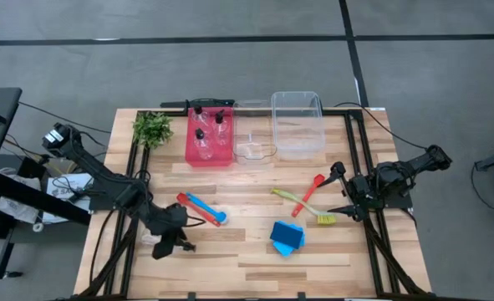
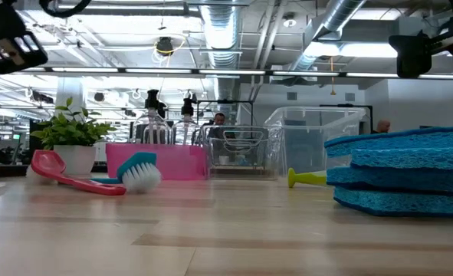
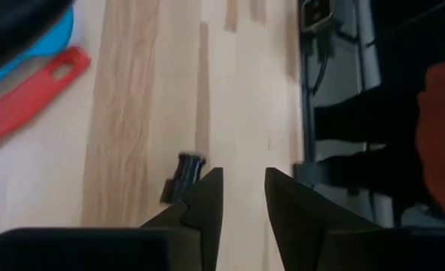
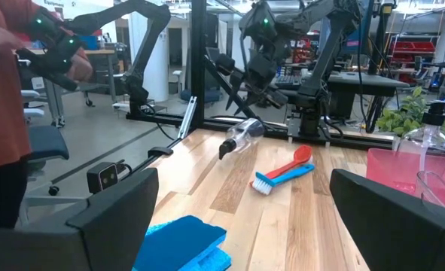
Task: Pick & Place Kitchen Sink Supplies
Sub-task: Put the spray bottle into the pink bin
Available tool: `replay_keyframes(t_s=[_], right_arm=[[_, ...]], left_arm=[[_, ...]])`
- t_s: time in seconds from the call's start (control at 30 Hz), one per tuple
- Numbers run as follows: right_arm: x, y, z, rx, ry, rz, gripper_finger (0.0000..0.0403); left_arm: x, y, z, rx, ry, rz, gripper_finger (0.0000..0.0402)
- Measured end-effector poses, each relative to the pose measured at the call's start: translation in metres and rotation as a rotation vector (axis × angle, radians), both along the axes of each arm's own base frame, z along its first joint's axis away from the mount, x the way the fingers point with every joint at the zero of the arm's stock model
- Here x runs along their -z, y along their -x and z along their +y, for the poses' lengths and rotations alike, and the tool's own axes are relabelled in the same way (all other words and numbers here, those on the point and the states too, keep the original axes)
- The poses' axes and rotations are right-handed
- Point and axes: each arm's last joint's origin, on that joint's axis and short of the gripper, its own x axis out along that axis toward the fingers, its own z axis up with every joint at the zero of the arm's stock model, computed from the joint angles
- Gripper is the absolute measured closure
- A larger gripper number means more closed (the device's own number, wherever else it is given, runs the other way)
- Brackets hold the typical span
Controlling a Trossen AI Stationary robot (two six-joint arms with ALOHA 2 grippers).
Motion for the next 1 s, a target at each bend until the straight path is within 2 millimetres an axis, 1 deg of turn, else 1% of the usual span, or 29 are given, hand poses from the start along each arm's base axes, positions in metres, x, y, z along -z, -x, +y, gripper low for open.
replay_keyframes(t_s=[0.1,0.2,0.4,0.5,0.6,0.83,1.0], right_arm=[[0.0,0.0,0.0,0.0,0.0,0.0,0.0017],[0.0,0.0,0.0,0.0,0.0,0.0,0.0017],[0.0,0.0,0.0,0.0,0.0,0.0,0.0017],[0.0,0.0,0.0,0.0,0.0,0.0,0.0017],[0.0,0.0,0.0,0.001,0.0,0.0,0.0017],[0.0,0.0,0.0,0.0,0.0,0.0,0.0017],[0.0,0.0,0.0,0.001,0.0,0.0,0.0017]], left_arm=[[-0.001,-0.001,0.0,-0.002,0.005,-0.011,0.0304],[-0.001,0.0,-0.001,0.043,-0.018,-0.029,0.0298],[0.002,0.0,-0.004,0.121,-0.055,-0.041,0.0255],[0.006,-0.001,-0.006,0.171,-0.064,-0.022,0.0231],[0.009,0.0,-0.008,0.199,-0.077,-0.006,0.0215],[0.018,0.002,-0.017,0.258,-0.117,0.018,0.0211],[0.015,-0.001,-0.023,0.244,-0.08,0.047,0.0211]])
